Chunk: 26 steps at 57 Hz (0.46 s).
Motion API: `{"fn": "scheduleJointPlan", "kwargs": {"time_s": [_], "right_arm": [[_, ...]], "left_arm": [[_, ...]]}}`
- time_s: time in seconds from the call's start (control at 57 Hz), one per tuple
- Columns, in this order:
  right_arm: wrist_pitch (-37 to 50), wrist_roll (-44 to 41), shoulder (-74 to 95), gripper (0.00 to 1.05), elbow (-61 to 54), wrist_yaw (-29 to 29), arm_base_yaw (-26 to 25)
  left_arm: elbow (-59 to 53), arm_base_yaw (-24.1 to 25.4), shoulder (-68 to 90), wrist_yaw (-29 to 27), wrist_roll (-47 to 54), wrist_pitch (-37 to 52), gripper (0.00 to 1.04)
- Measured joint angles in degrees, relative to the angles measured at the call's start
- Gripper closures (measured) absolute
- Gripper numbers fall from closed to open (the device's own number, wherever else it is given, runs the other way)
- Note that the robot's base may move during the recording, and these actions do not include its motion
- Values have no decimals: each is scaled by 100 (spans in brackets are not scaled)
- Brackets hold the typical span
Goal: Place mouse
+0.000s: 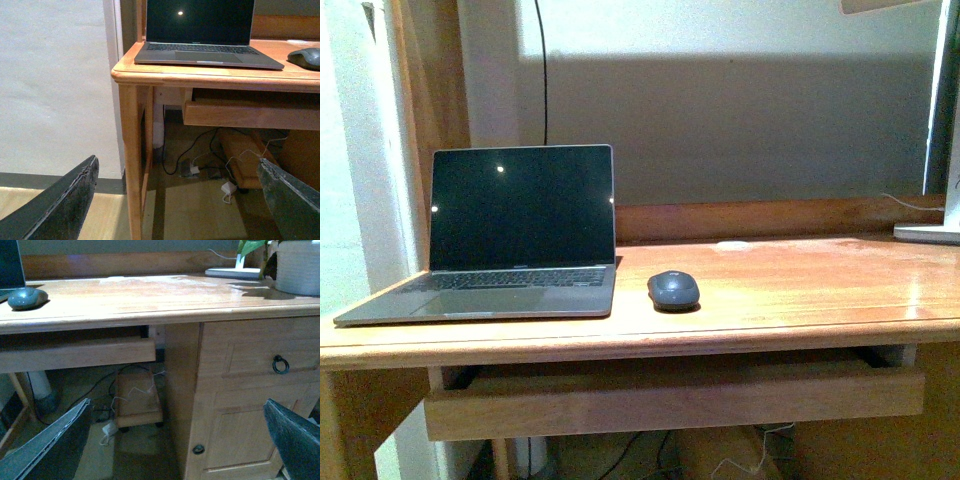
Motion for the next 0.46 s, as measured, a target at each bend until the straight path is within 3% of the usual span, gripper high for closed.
{"fn": "scheduleJointPlan", "kwargs": {"time_s": [0.456], "right_arm": [[0, 0, 0, 0, 0, 2, 0]], "left_arm": [[0, 0, 0, 2, 0, 0, 7]]}}
